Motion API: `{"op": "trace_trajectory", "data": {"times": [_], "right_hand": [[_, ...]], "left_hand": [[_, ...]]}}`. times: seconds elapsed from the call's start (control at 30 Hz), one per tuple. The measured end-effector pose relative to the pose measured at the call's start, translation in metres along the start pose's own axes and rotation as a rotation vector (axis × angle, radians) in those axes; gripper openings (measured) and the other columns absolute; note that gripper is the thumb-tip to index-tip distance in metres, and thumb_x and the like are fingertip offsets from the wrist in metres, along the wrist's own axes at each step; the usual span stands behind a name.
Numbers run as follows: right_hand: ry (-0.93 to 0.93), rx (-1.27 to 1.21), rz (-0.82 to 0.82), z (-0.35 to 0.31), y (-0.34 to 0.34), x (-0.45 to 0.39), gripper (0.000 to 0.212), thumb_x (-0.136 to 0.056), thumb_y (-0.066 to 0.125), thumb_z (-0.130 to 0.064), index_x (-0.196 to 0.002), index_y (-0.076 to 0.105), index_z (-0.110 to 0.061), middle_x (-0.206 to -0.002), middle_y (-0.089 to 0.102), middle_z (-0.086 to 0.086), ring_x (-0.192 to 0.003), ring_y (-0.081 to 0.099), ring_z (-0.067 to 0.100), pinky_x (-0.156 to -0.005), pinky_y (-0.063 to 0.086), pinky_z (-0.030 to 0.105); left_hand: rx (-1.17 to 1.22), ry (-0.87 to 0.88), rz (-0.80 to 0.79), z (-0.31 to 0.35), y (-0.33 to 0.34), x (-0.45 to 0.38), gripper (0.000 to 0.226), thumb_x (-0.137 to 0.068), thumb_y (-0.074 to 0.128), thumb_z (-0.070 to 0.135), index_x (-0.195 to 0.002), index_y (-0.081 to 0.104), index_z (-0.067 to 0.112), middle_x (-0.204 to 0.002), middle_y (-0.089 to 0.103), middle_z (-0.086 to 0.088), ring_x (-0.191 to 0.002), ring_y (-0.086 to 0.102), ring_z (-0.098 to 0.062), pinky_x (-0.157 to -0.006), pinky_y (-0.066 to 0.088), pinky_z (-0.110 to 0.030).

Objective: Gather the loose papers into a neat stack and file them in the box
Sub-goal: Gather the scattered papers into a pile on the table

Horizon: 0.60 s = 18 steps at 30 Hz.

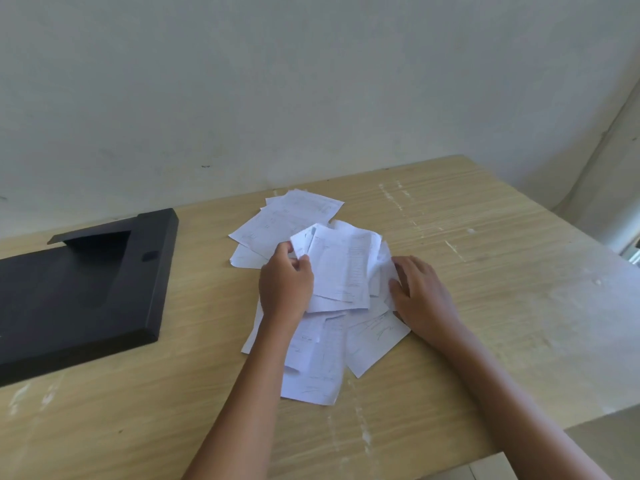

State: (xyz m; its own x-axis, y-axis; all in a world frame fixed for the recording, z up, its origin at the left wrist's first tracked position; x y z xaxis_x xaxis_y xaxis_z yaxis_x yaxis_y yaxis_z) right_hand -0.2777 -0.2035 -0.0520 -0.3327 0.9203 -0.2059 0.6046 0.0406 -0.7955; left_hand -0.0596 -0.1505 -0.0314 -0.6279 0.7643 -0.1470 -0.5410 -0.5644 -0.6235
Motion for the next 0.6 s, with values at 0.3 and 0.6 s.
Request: {"op": "trace_trajectory", "data": {"times": [0.3, 0.6], "right_hand": [[0.008, -0.041, 0.015, 0.004, 0.003, -0.006, 0.042, -0.101, 0.037, -0.009, -0.139, 0.055, -0.011, -0.145, 0.055, 0.001, -0.141, 0.039, 0.019, -0.114, 0.028, 0.030], [-0.005, -0.261, -0.053, -0.009, -0.008, -0.017, 0.049, -0.106, 0.028, -0.047, -0.146, 0.047, -0.026, -0.150, 0.049, -0.008, -0.143, 0.038, 0.013, -0.118, 0.028, 0.043]], "left_hand": [[-0.366, 0.068, -0.311, -0.006, -0.007, -0.012, 0.035, -0.105, 0.040, 0.037, -0.085, 0.052, 0.011, -0.090, 0.059, -0.001, -0.106, 0.048, -0.031, -0.082, 0.041, -0.039], [-0.306, 0.316, -0.255, -0.055, -0.064, 0.040, 0.055, -0.096, 0.056, 0.049, -0.149, 0.048, 0.033, -0.154, 0.042, 0.016, -0.145, 0.033, -0.013, -0.119, 0.033, -0.035]]}}
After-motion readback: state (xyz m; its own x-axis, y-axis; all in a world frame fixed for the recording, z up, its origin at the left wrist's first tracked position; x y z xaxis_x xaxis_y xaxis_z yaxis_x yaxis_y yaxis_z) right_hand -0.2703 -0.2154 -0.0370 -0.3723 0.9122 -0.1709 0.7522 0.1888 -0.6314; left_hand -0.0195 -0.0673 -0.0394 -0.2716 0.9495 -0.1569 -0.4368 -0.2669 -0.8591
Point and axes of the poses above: each hand's wrist, its own x-axis away from the middle knuckle, its own y-axis out of the palm, z = x × y, the point moved 2 cm from there along -x, towards the middle knuckle
